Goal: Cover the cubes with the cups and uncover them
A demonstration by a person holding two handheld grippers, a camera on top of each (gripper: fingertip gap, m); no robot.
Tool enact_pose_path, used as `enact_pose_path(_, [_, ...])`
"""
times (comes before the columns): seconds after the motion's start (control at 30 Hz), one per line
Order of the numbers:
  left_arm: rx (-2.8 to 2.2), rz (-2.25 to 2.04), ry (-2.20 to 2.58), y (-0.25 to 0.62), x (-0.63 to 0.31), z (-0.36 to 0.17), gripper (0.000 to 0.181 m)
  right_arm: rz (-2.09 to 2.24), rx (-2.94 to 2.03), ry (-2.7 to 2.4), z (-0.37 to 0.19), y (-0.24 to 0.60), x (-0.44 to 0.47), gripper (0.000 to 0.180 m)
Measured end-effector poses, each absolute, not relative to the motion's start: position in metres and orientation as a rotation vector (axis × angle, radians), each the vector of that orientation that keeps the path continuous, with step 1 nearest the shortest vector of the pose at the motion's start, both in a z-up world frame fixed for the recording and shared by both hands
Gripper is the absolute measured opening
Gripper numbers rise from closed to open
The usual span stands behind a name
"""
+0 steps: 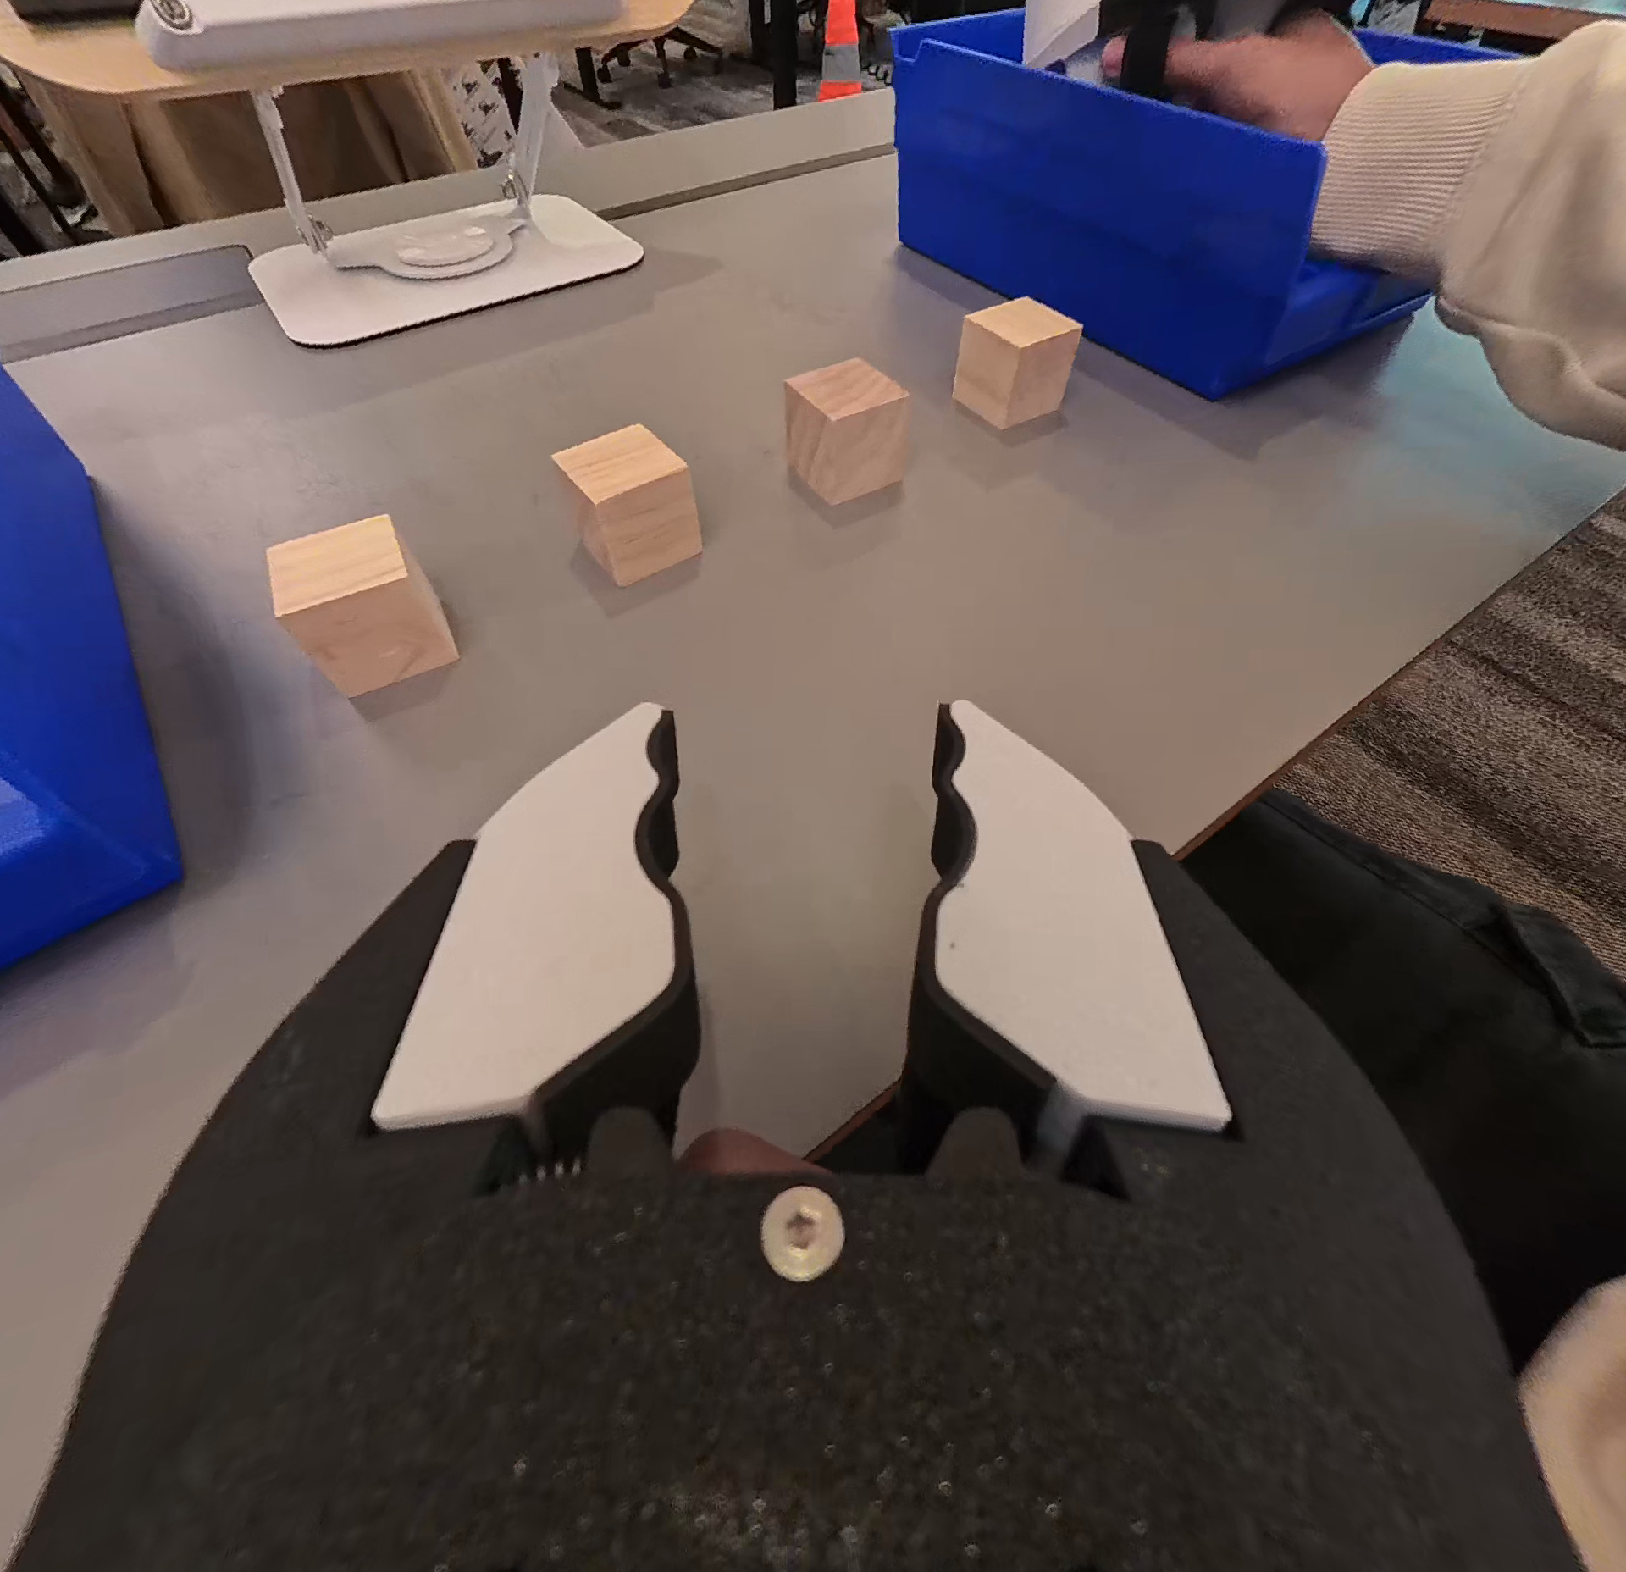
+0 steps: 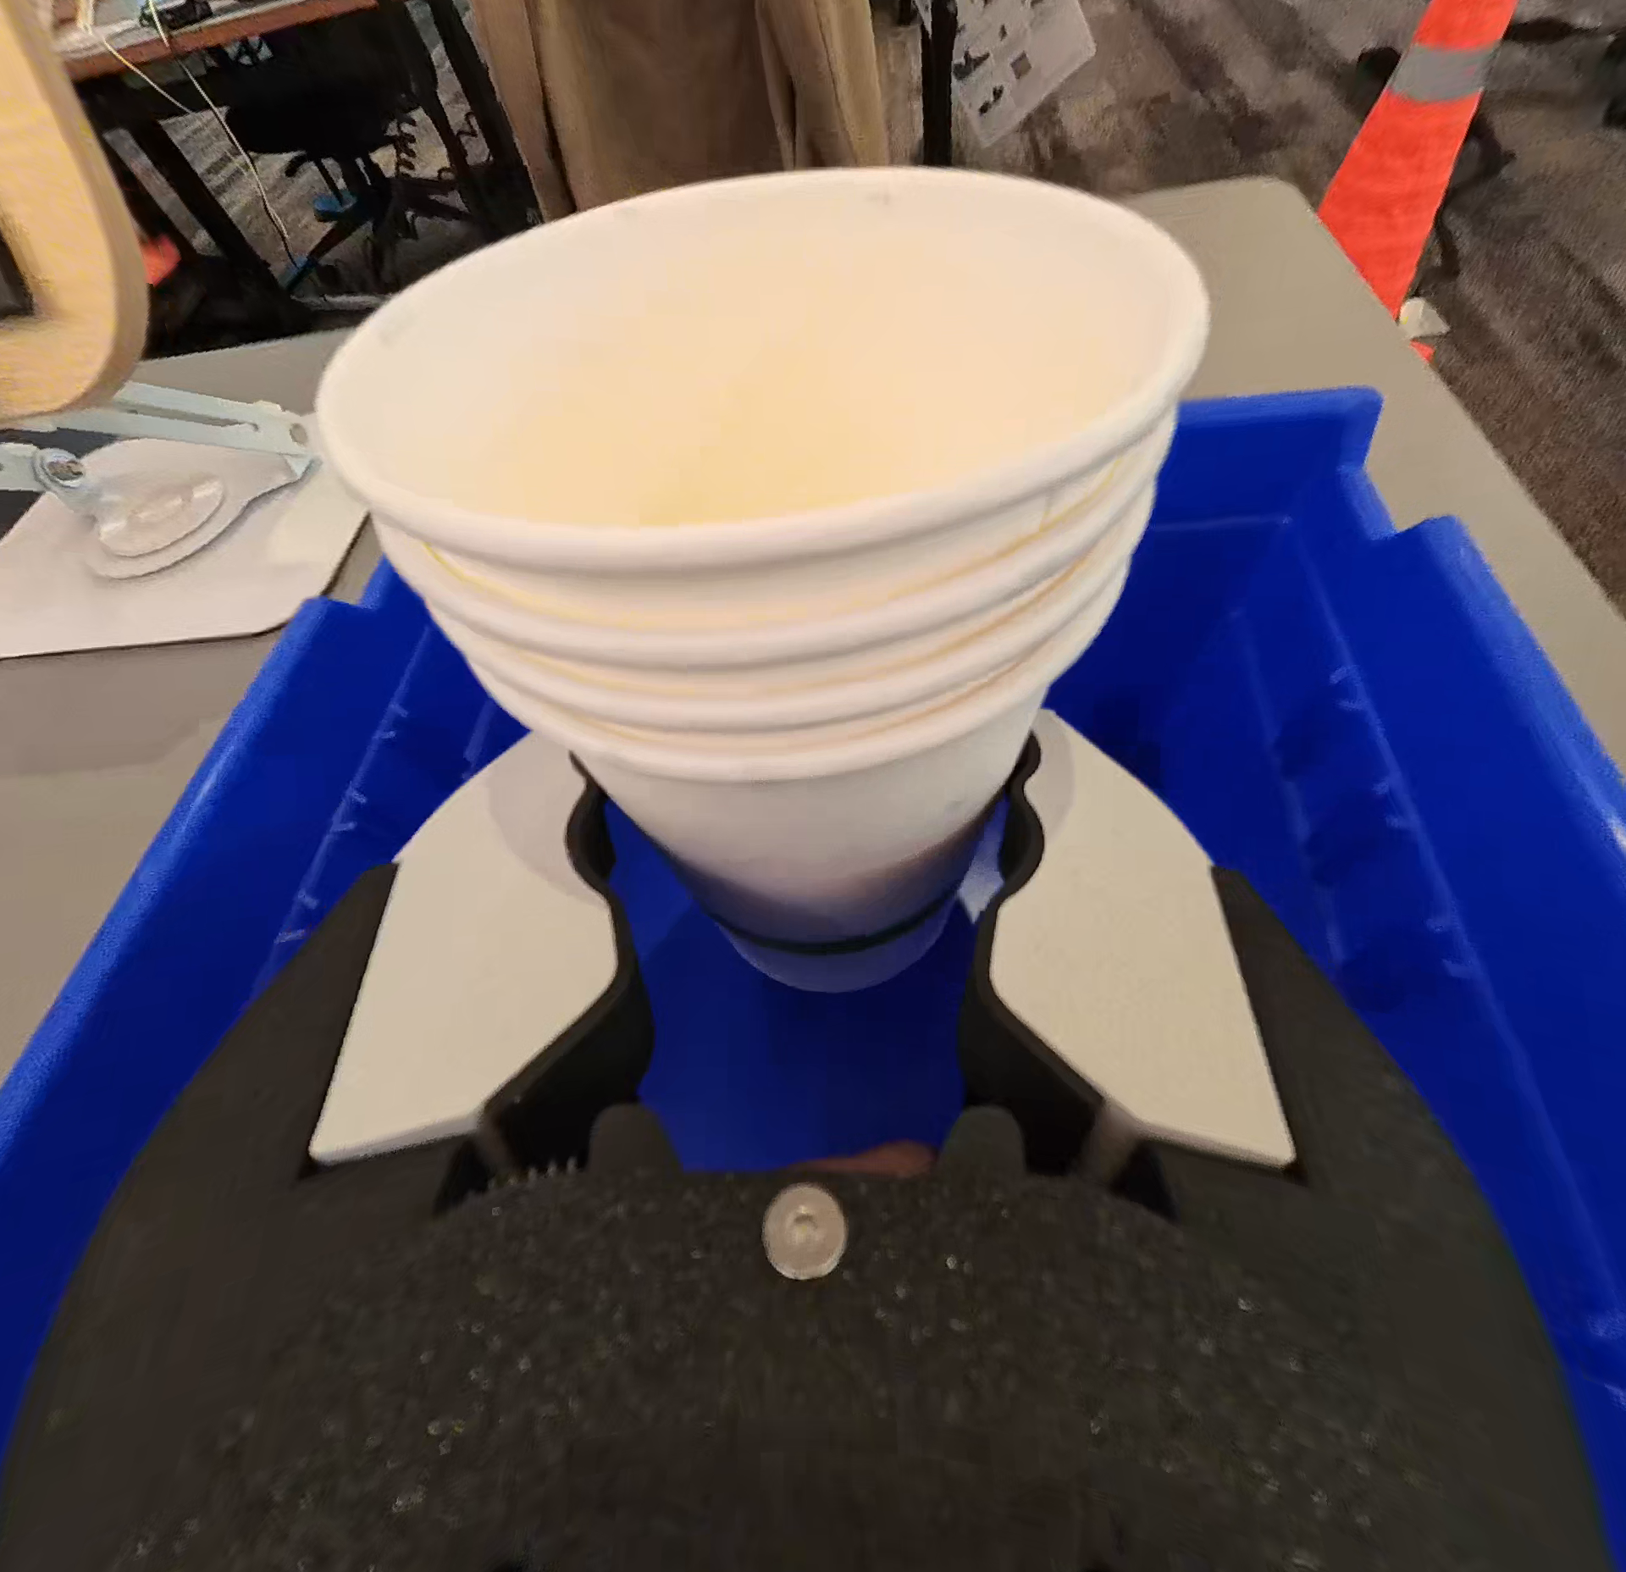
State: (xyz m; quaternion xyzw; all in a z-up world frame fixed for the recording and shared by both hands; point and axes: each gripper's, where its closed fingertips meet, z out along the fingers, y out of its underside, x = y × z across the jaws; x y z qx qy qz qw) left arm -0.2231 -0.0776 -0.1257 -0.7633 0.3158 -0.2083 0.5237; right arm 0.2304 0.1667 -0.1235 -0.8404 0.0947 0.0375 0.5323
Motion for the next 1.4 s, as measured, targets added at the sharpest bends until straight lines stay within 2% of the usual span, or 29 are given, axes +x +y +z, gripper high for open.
enact_pose_path(0.63, [-1.809, -0.511, 0.783, -0.085, -0.216, -0.122, 0.055, 0.003, -2.156, 0.174, -0.154, 0.160, 0.227, 0.087])
enact_pose_path(0.73, [-1.801, -0.507, 0.786, -0.086, -0.216, -0.119, 0.056, -0.037, -2.205, 0.165, -0.154, 0.148, 0.230, 0.098])
enact_pose_path(0.9, [-1.801, -0.509, 0.765, -0.085, -0.220, -0.115, 0.056, -0.050, -2.101, 0.023, -0.089, 0.092, 0.209, 0.098])
enact_pose_path(1.07, [-1.846, -0.467, 0.691, -0.077, -0.237, -0.118, 0.056, -0.003, -1.806, -0.087, -0.014, -0.027, 0.140, 0.090])
enact_pose_path(1.2, [-1.894, -0.405, 0.620, -0.064, -0.252, -0.124, 0.056, 0.210, -1.746, -0.167, -0.045, -0.102, 0.053, 0.089])
enact_pose_path(1.4, [-1.997, -0.250, 0.424, -0.019, -0.276, -0.137, 0.057, 0.318, -1.727, -0.257, -0.096, -0.145, -0.015, 0.083])
